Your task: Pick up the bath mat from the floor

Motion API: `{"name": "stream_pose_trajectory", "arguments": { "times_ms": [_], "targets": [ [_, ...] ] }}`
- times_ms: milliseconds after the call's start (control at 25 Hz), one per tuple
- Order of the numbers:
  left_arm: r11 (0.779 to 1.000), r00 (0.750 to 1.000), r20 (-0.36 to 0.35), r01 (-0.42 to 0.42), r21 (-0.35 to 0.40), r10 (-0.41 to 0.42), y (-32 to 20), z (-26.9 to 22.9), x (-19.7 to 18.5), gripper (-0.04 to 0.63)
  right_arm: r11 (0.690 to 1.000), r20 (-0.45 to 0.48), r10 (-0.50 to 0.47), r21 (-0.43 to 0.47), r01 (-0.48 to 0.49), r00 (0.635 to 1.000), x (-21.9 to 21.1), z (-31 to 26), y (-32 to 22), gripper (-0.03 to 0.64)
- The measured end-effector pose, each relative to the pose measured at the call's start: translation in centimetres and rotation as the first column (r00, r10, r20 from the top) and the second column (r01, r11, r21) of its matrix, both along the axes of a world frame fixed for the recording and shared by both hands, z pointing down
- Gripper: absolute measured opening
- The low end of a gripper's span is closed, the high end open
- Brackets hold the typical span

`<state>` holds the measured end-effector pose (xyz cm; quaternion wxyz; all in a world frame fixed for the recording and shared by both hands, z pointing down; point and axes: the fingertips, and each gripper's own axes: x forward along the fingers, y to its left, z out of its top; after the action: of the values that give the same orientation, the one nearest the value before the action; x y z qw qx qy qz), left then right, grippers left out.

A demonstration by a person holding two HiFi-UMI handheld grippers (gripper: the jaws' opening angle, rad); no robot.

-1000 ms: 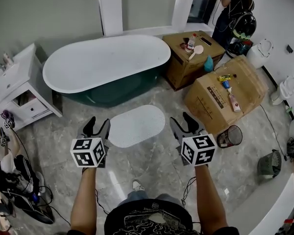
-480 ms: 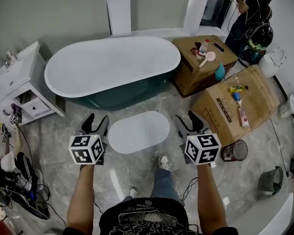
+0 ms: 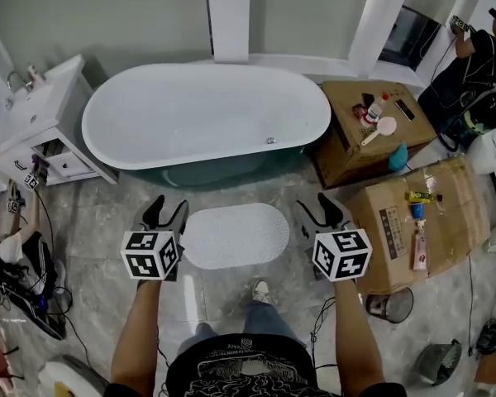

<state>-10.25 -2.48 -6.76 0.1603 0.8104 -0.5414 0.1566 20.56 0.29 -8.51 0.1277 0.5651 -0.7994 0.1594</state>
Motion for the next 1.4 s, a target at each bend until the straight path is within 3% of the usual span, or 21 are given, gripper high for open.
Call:
{"name": "stream_pose_trajectory", "arguments": {
  "times_ms": [320, 760, 1400],
  "targets": [
    [0.996, 0.997, 0.026, 0.079, -0.053, -0.077, -1.8, 1.7, -0.9, 0.256, 0.996, 0.011, -0.080, -0.048, 0.081, 0.997, -0.4, 2.1, -5.2, 0.244],
    [0.990, 0.996, 0.007, 0.091, -0.106, -0.091, -3.3, 5.6, -4.5, 0.259, 0.996, 0.004, -0.049, -0.079, 0.049, 0.999, -1.1, 4.5, -6.4, 0.249],
    [0.965, 0.994, -0.029, 0.094, -0.246, -0.105, -3.9, 18.0, -8.4, 0.285, 0.975, -0.032, -0.027, -0.220, 0.020, 0.999, -1.4, 16.2, -7.7, 0.265]
  ]
}}
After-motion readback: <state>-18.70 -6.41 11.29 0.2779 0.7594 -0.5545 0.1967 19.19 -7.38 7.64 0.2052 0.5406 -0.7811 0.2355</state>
